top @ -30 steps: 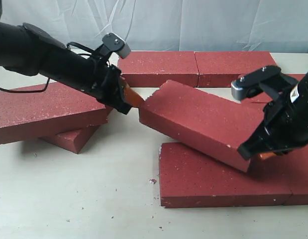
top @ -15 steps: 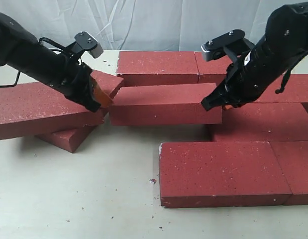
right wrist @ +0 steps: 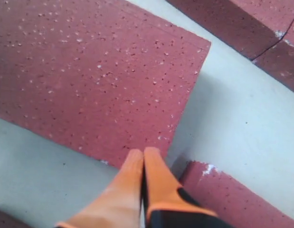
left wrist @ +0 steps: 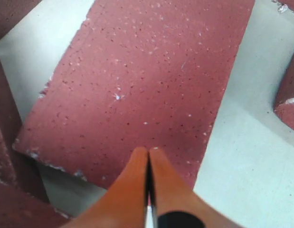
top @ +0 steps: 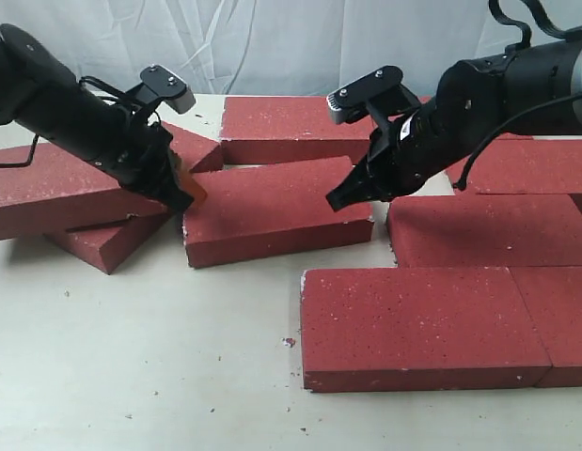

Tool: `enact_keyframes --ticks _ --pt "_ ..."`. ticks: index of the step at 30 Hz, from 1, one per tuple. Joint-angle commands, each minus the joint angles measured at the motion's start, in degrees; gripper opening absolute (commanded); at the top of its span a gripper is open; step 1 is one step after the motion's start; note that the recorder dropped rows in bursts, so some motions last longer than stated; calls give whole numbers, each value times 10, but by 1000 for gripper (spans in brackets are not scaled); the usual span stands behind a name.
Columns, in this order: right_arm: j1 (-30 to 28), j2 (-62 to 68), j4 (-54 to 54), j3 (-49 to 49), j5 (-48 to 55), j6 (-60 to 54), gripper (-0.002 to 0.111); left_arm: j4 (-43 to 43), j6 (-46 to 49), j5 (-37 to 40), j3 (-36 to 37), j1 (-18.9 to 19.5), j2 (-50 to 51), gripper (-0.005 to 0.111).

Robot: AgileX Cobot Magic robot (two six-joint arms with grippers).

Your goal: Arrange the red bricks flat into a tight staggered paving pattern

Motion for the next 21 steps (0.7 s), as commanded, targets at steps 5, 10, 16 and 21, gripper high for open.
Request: enact_keyframes --ticks 5,10,16,21 --pt "-5 -7 -69 -3 22 4 -1 -49 1 -14 -1 -2 -4 0" --pt "-5 -34 -67 -3 40 -41 -1 -27 -29 53 -1 -2 -25 0" --pt "1 -47 -6 -3 55 -96 -1 275 -352 81 -1 -2 -53 0" --pt "17 -27 173 -3 143 -335 -1 231 -323 91 0 -43 -26 0"
